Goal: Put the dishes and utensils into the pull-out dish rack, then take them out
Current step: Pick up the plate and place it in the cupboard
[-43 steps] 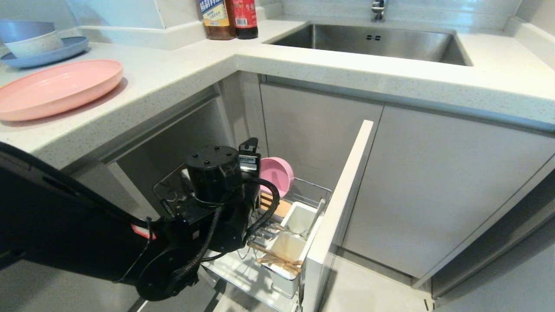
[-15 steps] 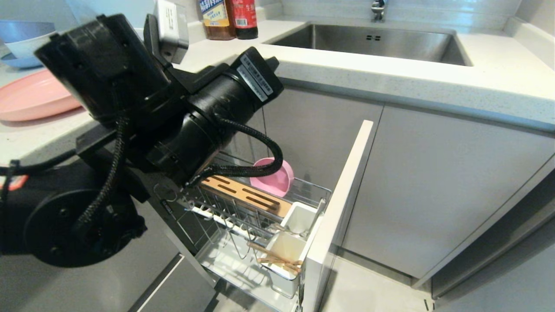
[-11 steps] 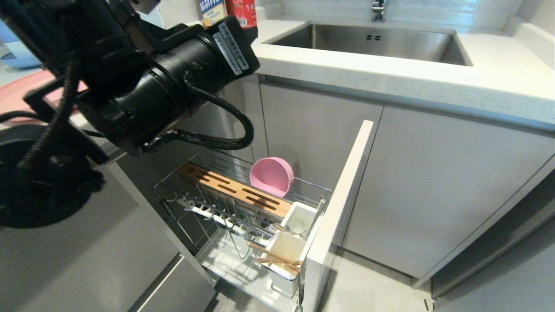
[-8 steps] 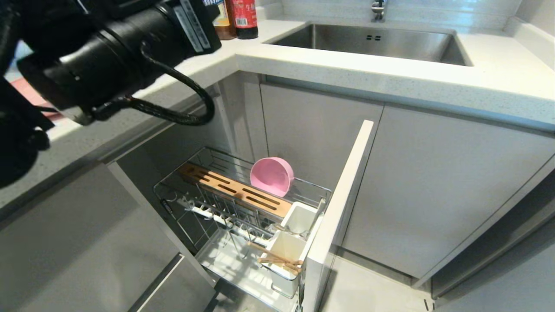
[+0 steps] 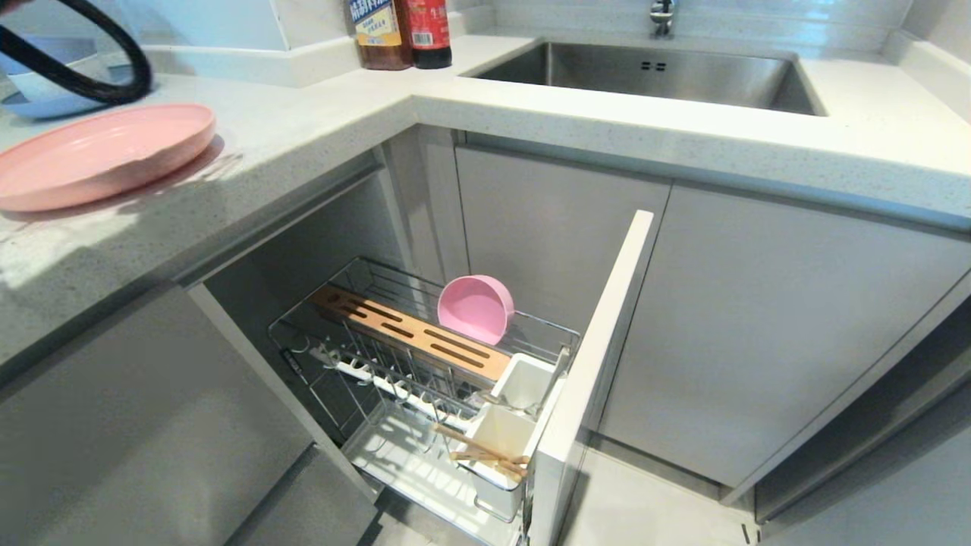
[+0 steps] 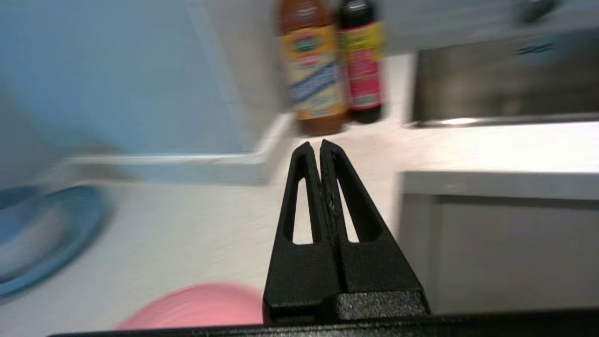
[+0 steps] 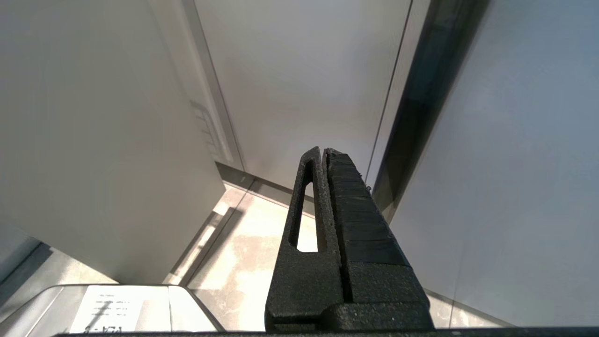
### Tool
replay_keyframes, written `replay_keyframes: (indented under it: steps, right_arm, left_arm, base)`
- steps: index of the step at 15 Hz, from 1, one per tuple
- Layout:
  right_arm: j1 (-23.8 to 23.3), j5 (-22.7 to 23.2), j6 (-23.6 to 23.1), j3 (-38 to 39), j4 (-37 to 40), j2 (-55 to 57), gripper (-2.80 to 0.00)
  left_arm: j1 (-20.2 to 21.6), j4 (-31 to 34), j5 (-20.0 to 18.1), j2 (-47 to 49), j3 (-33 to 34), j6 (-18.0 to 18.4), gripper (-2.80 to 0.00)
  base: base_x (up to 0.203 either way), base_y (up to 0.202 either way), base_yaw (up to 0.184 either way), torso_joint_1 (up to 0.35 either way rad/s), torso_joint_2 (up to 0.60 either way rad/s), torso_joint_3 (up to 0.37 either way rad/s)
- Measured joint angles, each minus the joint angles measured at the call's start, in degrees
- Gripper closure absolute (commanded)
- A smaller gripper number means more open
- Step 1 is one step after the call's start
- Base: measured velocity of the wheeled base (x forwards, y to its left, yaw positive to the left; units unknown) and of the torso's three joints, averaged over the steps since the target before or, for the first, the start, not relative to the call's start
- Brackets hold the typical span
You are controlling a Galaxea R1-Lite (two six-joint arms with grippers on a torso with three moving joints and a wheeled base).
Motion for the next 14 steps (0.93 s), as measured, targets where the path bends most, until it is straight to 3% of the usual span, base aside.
replay_keyframes:
  steps: [2, 4, 5, 7, 8, 10, 14]
  right_arm:
    - [0.0, 0.0, -0.02, 0.0, 0.0, 0.0, 0.0]
    - [0.0, 0.0, 0.0, 0.0, 0.0, 0.0, 0.0]
    - [0.0, 0.0, 0.0, 0.0, 0.0, 0.0, 0.0]
    - [-0.02, 0.0, 0.0, 0.0, 0.0, 0.0, 0.0]
    - [0.0, 0.0, 0.0, 0.0, 0.0, 0.0, 0.0]
    - [0.0, 0.0, 0.0, 0.0, 0.0, 0.0, 0.0]
    - [0.04, 0.0, 0.0, 0.0, 0.0, 0.0, 0.0]
  left_arm:
    - [3.17, 7.79, 0.73, -0.73, -6.86, 2.07, 0.0]
    - [4.07, 13.95, 5.76, -0.88, -12.28, 4.4, 0.0]
    - [2.38, 15.37, 9.94, -0.85, -13.4, 5.26, 0.0]
    - [-5.32, 16.15, 20.34, -0.77, -14.35, 6.66, 0.0]
    - [-9.49, 16.19, 27.66, -0.72, -14.64, 8.49, 0.0]
    - [-12.2, 13.99, 35.97, -0.72, -14.96, 11.97, 0.0]
    - [-14.17, 12.29, 36.91, -0.3, -14.78, 12.03, 0.0]
  base:
    - [0.0, 0.0, 0.0, 0.0, 0.0, 0.0]
    - [0.0, 0.0, 0.0, 0.0, 0.0, 0.0]
    - [0.0, 0.0, 0.0, 0.0, 0.0, 0.0]
    - [0.0, 0.0, 0.0, 0.0, 0.0, 0.0]
    - [0.0, 0.0, 0.0, 0.0, 0.0, 0.0]
    - [0.0, 0.0, 0.0, 0.0, 0.0, 0.0]
    - [0.0, 0.0, 0.0, 0.0, 0.0, 0.0]
